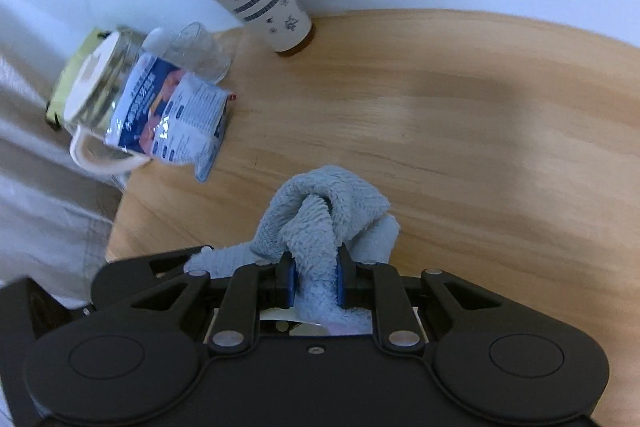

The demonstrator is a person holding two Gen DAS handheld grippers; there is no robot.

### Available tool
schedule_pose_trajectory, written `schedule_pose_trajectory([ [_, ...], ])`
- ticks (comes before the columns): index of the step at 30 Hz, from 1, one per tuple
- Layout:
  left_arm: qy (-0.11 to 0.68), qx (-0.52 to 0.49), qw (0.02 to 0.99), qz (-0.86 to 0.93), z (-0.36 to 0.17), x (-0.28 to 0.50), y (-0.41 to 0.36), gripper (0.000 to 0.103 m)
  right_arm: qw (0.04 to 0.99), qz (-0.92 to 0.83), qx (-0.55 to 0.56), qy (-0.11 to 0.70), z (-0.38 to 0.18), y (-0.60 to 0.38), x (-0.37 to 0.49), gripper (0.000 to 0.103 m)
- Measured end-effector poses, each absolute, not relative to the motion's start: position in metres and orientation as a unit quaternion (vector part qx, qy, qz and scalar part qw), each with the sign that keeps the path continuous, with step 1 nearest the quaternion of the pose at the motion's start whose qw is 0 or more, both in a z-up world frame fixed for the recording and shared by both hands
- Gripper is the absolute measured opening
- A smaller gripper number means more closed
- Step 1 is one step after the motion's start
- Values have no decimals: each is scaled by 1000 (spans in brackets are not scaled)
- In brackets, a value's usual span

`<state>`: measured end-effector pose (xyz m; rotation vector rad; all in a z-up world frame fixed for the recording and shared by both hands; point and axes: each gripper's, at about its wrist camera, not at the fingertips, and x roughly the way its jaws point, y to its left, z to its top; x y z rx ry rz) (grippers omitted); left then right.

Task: Clean bowl

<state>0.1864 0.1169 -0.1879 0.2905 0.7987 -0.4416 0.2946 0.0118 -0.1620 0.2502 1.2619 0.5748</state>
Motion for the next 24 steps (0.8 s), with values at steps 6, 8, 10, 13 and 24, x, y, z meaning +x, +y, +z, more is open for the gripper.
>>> schedule_pose_trajectory([
  [6,392,129,883,-223,-188,194,121,14,743,187,134,629,-195,-27,307,21],
  [8,395,122,883,-222,-189,196,124,13,726,174,147,649,-207,-40,308,21],
  [10,388,129,884,-225,-189,194,126,13,711,166,174,661,-216,-51,308,21],
  [13,384,134,885,-226,-190,192,127,13,702,171,199,662,-215,-53,313,21],
  [24,401,118,875,-244,-189,204,132,13,708,231,196,638,-194,-31,324,21],
])
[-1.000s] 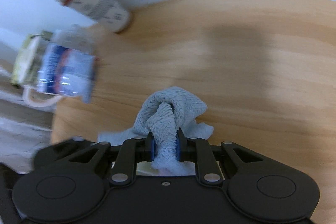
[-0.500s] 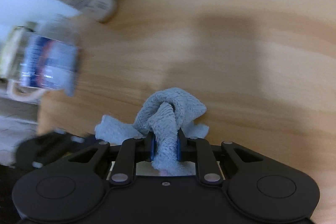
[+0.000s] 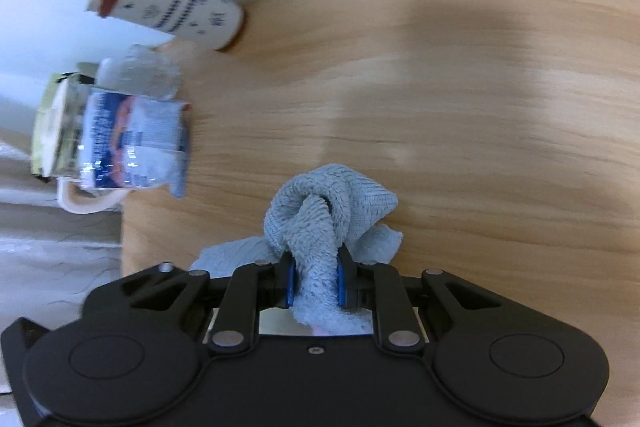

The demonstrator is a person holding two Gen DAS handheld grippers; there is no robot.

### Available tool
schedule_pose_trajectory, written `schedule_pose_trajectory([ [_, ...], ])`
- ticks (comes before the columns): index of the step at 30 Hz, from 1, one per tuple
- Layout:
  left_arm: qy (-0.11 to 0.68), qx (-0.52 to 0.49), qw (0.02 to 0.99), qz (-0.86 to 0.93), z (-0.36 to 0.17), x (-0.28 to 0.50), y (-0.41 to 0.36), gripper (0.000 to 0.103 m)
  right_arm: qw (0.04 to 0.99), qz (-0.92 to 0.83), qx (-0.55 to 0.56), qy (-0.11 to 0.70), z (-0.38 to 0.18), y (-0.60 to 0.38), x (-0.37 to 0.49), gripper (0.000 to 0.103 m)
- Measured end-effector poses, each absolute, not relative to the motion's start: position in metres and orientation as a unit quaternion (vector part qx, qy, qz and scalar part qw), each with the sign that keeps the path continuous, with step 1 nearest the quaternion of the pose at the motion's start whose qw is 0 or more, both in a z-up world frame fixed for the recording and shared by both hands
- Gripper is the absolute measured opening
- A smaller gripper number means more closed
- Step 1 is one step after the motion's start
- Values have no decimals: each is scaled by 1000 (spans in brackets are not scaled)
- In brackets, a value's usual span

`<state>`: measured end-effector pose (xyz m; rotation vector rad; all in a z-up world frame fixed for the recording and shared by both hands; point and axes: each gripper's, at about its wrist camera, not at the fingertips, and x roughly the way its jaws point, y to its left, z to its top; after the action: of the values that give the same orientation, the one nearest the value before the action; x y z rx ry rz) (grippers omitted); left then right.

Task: Clean bowl

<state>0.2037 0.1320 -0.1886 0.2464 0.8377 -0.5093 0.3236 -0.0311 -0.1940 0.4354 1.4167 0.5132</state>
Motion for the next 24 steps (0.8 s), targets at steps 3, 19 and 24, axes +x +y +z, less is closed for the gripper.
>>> schedule_pose_trajectory([
  [3,422,98,867,-248,-189,209,136,13,707,236,194,638,-193,-32,324,21],
  [19,454,42,846,-276,-177,209,142,14,653,216,209,695,-226,-44,323,21],
  [24,454,10,842,-293,-161,207,141,14,661,270,217,666,-200,-34,318,23],
])
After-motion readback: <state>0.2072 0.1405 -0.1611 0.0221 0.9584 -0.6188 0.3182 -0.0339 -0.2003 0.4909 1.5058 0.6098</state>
